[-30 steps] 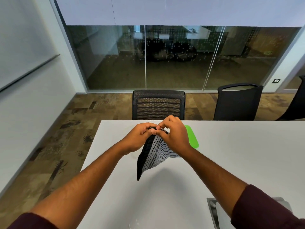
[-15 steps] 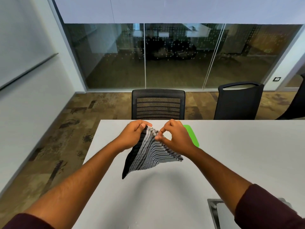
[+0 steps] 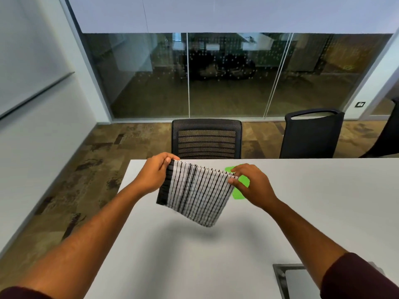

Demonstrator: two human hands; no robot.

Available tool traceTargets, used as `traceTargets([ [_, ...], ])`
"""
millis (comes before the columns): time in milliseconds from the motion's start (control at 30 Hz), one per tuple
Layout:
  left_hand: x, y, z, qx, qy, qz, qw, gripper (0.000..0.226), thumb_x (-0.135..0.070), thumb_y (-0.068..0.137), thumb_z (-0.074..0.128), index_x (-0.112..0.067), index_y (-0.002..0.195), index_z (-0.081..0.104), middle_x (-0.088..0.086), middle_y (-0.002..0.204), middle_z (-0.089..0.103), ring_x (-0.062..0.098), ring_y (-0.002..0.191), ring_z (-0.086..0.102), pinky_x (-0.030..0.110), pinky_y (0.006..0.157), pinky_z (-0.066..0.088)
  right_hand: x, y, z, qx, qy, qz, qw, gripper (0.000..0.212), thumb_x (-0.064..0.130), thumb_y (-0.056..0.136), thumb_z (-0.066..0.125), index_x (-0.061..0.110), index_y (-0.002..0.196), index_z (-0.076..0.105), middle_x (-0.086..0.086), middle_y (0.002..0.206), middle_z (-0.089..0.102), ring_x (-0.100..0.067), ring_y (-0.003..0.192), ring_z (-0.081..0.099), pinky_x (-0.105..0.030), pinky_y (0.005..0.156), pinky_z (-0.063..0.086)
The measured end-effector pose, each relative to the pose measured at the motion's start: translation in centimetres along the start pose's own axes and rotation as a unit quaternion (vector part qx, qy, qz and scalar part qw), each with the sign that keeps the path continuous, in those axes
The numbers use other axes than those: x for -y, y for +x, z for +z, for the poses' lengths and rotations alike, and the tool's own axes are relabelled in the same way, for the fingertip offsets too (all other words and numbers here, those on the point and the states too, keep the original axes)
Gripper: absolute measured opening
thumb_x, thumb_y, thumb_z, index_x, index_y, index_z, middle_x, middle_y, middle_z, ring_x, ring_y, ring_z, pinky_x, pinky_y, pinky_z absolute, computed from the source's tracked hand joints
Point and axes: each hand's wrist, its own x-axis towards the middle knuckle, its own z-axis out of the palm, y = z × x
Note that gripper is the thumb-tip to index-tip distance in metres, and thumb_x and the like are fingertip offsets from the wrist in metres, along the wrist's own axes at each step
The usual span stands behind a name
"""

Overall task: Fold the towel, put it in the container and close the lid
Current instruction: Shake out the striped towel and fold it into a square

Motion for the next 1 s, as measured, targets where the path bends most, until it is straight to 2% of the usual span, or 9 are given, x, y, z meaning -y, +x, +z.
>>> traceTargets([
  [100, 0.9, -0.2, 0.7, -0.021, -0.019, 0.014, 0.999, 0.031, -0.018, 0.107, 0.038, -0.026, 0.108, 0.068, -0.005, 0.104, 0.072, 0.007, 0.099, 0.066, 0.022, 0.078, 0.049, 0.8, 1.4, -0.9, -0.007, 0.163, 0.109, 0.981, 0.019, 0.029, 0.088, 0.078, 0.012, 0.093, 0.069, -0.003, 0.099, 0.075, -0.020, 0.094, 0.072, -0.037, 0.086, 0.062],
  [200, 1.3, -0.1, 0.9, -0.034, -0.067, 0.015, 0.997, 0.032, -0.017, 0.108, 0.037, -0.027, 0.106, 0.067, 0.002, 0.104, 0.073, 0.019, 0.099, 0.068, 0.039, 0.089, 0.056, 1.3, 2.0, -2.3, -0.008, 0.313, 0.145, 0.939, 0.026, 0.008, 0.082, 0.081, 0.008, 0.095, 0.058, -0.028, 0.093, 0.070, -0.038, 0.090, 0.074, -0.047, 0.081, 0.064],
  [300, 0.8, 0.1, 0.7, -0.007, -0.103, 0.019, 0.994, 0.031, -0.017, 0.108, 0.037, -0.023, 0.105, 0.068, 0.009, 0.105, 0.072, 0.030, 0.101, 0.067, 0.056, 0.095, 0.054, 1.6, 2.2, -3.6, 0.014, 0.364, 0.145, 0.920, 0.043, 0.001, 0.084, 0.078, 0.013, 0.121, 0.061, -0.038, 0.089, 0.065, -0.038, 0.088, 0.074, -0.037, 0.077, 0.064],
  [367, 0.3, 0.2, 0.5, 0.015, -0.103, 0.031, 0.994, 0.030, -0.016, 0.107, 0.039, -0.022, 0.106, 0.068, 0.008, 0.105, 0.072, 0.030, 0.102, 0.067, 0.058, 0.096, 0.054, 1.5, 2.5, -4.3, 0.023, 0.346, 0.142, 0.927, 0.045, -0.001, 0.087, 0.074, 0.010, 0.130, 0.064, -0.038, 0.093, 0.066, -0.035, 0.093, 0.074, -0.038, 0.080, 0.065],
  [500, -0.6, 0.4, 0.0, 0.072, -0.064, 0.067, 0.993, 0.036, -0.007, 0.102, 0.045, -0.037, 0.112, 0.064, -0.006, 0.106, 0.070, 0.017, 0.100, 0.070, 0.040, 0.089, 0.061, 1.7, 3.6, -5.2, -0.017, 0.287, 0.140, 0.948, 0.014, 0.005, 0.089, 0.073, 0.010, 0.102, 0.077, -0.016, 0.098, 0.077, -0.032, 0.095, 0.075, -0.030, 0.075, 0.065],
  [667, -2.5, 0.5, -0.1, 0.200, 0.118, 0.151, 0.961, 0.060, 0.005, 0.093, 0.047, -0.049, 0.117, 0.054, -0.021, 0.107, 0.062, -0.003, 0.102, 0.061, 0.021, 0.077, 0.056, 1.5, 4.9, -5.5, -0.026, 0.211, 0.148, 0.966, 0.011, 0.009, 0.088, 0.076, 0.006, 0.099, 0.076, -0.014, 0.094, 0.078, -0.031, 0.093, 0.075, -0.044, 0.086, 0.063],
  [833, -4.6, 0.6, 0.5, 0.310, 0.290, 0.174, 0.889, 0.070, 0.004, 0.084, 0.048, -0.052, 0.124, 0.057, -0.009, 0.115, 0.052, 0.015, 0.110, 0.053, 0.036, 0.091, 0.053, 1.4, 5.4, -5.2, -0.025, 0.098, 0.123, 0.987, 0.009, 0.017, 0.082, 0.083, 0.016, 0.090, 0.080, -0.001, 0.088, 0.078, -0.018, 0.083, 0.074, -0.043, 0.085, 0.062],
  [933, -5.6, 0.8, 0.7, 0.346, 0.361, 0.146, 0.854, 0.086, 0.000, 0.081, 0.059, -0.057, 0.143, 0.038, -0.006, 0.126, 0.055, 0.019, 0.117, 0.053, 0.038, 0.096, 0.053, 1.5, 5.2, -4.5, -0.004, 0.066, 0.098, 0.993, 0.007, 0.022, 0.081, 0.084, 0.024, 0.085, 0.078, 0.007, 0.083, 0.077, -0.011, 0.078, 0.073, -0.042, 0.081, 0.063],
  [1000, -6.1, 0.9, 0.7, 0.353, 0.370, 0.118, 0.851, 0.097, -0.003, 0.080, 0.066, -0.058, 0.148, 0.026, -0.004, 0.133, 0.056, 0.020, 0.119, 0.054, 0.039, 0.097, 0.054, 1.4, 5.1, -4.1, 0.004, 0.056, 0.089, 0.994, 0.007, 0.023, 0.082, 0.084, 0.024, 0.085, 0.078, 0.008, 0.083, 0.077, -0.009, 0.076, 0.073, -0.042, 0.079, 0.063],
])
